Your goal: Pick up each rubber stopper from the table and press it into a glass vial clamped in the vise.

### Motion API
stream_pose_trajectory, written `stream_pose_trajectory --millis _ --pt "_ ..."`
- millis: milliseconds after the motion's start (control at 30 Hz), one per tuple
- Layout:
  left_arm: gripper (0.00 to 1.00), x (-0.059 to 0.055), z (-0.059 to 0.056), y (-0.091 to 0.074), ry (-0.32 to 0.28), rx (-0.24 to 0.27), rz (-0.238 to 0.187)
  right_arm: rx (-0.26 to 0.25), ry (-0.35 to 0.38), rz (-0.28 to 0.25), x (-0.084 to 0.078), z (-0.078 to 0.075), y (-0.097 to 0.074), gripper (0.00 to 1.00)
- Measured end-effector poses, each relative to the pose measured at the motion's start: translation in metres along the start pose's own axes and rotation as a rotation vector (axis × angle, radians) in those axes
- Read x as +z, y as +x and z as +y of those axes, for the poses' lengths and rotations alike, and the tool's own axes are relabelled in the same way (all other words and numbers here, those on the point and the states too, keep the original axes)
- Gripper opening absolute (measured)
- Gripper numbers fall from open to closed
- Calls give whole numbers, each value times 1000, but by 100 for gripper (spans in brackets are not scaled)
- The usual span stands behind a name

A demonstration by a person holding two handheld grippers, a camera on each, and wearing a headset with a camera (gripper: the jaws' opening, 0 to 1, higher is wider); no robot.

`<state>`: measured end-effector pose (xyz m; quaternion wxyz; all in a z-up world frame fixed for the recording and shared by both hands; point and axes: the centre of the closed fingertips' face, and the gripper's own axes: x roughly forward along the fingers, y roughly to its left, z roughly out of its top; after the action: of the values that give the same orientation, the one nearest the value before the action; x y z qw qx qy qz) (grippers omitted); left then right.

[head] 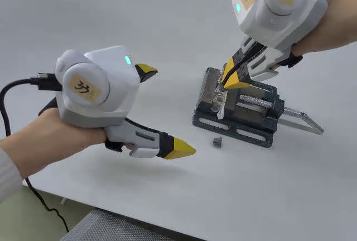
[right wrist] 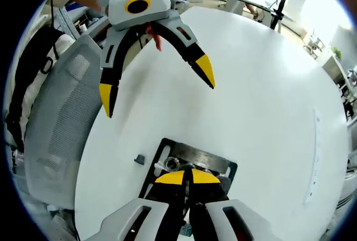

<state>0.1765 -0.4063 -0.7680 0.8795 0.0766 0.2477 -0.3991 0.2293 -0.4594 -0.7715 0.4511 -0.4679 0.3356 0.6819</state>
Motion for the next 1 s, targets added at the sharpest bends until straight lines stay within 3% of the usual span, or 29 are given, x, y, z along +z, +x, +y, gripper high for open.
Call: stream_pose_trajectory --millis 167,1000 --pt "97 2 2 0 1 3 -2 -11 6 -5 0 0 1 0" --pt "97 4 6 -1 3 17 -8 -17 -50 126 1 2 2 0"
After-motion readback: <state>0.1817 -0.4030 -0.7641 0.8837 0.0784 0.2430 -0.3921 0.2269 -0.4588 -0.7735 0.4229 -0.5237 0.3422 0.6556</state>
